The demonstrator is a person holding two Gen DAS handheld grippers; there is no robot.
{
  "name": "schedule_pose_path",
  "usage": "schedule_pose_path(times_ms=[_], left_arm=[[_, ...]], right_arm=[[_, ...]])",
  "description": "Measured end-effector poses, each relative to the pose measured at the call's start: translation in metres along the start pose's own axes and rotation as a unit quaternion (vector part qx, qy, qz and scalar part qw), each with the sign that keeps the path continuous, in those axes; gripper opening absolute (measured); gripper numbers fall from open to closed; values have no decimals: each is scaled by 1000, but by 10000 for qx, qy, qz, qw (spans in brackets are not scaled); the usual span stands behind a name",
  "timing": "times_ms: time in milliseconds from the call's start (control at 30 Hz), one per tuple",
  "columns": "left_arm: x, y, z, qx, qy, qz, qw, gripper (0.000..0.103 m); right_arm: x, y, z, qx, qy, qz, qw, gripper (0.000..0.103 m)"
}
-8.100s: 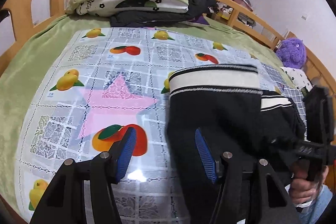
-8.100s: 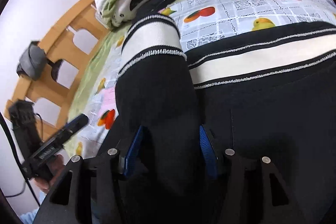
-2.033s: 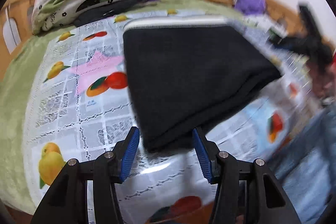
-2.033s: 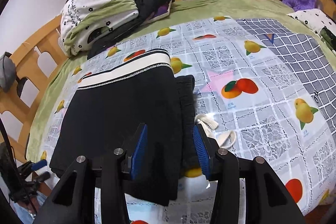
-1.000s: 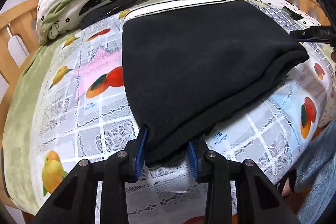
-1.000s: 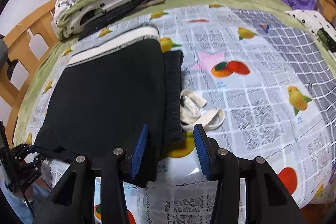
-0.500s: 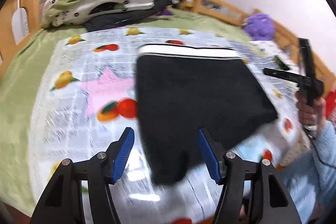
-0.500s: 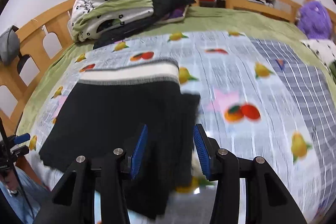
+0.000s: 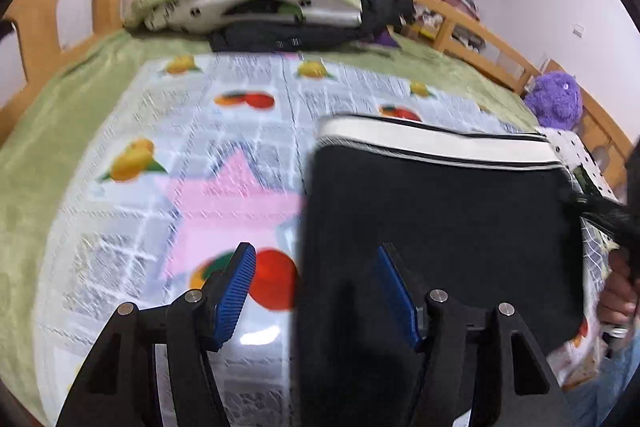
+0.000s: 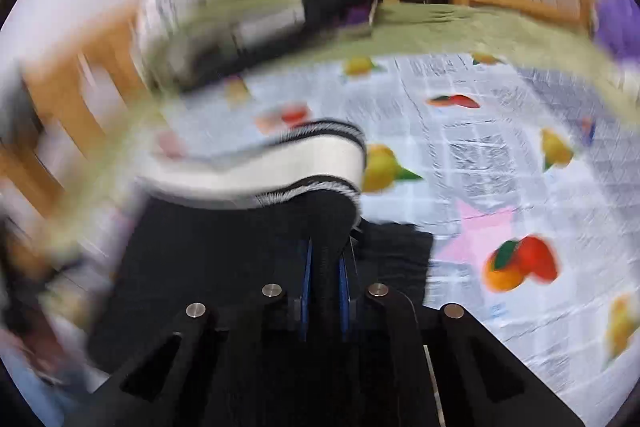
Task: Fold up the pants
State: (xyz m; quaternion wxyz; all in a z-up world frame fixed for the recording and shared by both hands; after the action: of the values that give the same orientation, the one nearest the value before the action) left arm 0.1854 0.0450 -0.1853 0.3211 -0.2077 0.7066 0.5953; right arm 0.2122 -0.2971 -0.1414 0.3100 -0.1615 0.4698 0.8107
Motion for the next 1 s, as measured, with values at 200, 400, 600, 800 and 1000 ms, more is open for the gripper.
schedule_pose_path(times_ms=[200, 400, 600, 800, 1000], left_arm=[[3, 7, -18, 394, -133, -1, 9991, 60], [11, 30, -53, 747, -577, -176, 9954, 60], [59, 13, -73, 60, -1577, 515, 9861, 62], [90, 10, -60, 252, -1418, 990, 9846, 64], [104, 21, -56, 503, -1161, 1127, 9855, 62]], right_arm=[[23, -44, -61, 1383, 186, 199, 9900, 22], [19, -1, -56, 776, -663, -29, 9948, 37], [86, 18, -19, 885, 585, 117, 9943, 37], [132, 15, -27, 1682, 1691, 101, 9711, 37], [135, 25, -30, 1572, 1451, 381, 9761, 38]])
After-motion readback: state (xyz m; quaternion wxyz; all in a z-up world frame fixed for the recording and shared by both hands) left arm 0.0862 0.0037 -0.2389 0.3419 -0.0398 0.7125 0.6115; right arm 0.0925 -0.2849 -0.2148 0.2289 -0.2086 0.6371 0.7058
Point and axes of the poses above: each gripper's, at about its wrist camera, not at the fingertips, and y roughly against the way its jaws point, z to its left, x to its underside, the point moved 10 cm from there along -y, roughly the way its jaws point, and after that the axes turned 12 degrees about -y, right-handed, at the moved point
